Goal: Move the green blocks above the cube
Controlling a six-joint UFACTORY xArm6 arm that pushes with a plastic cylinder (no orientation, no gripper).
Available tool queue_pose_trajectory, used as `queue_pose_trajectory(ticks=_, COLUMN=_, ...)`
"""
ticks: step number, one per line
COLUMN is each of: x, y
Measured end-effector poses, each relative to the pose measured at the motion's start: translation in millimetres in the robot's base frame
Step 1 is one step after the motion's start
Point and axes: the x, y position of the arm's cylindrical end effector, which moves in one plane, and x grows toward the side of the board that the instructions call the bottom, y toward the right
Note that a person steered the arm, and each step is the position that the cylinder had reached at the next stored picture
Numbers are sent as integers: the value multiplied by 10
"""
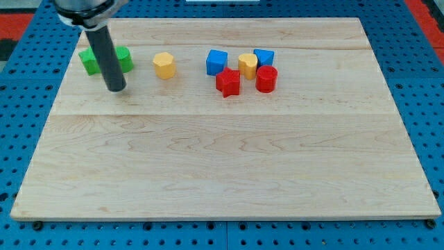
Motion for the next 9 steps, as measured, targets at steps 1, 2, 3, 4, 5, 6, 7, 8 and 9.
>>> queue_pose_trajectory(ticks=1, x=-158, y=-184)
queue_pose_trajectory(ticks=2, x=-127, y=-734)
queue_pose_trajectory(ticks=3, x=-166, y=-1063)
queue_pose_trajectory(ticks=4, x=-263, y=-1030)
queue_pose_trajectory(ticks=5, x=-574, y=-581)
queue_pose_trajectory(ticks=6, x=-652, y=121)
queue_pose_trajectory(ticks=7, x=-660, y=946)
queue_pose_trajectory(ticks=8, x=-673, y=1461)
queue_pose_trajectory(ticks=9, x=-673, y=1292)
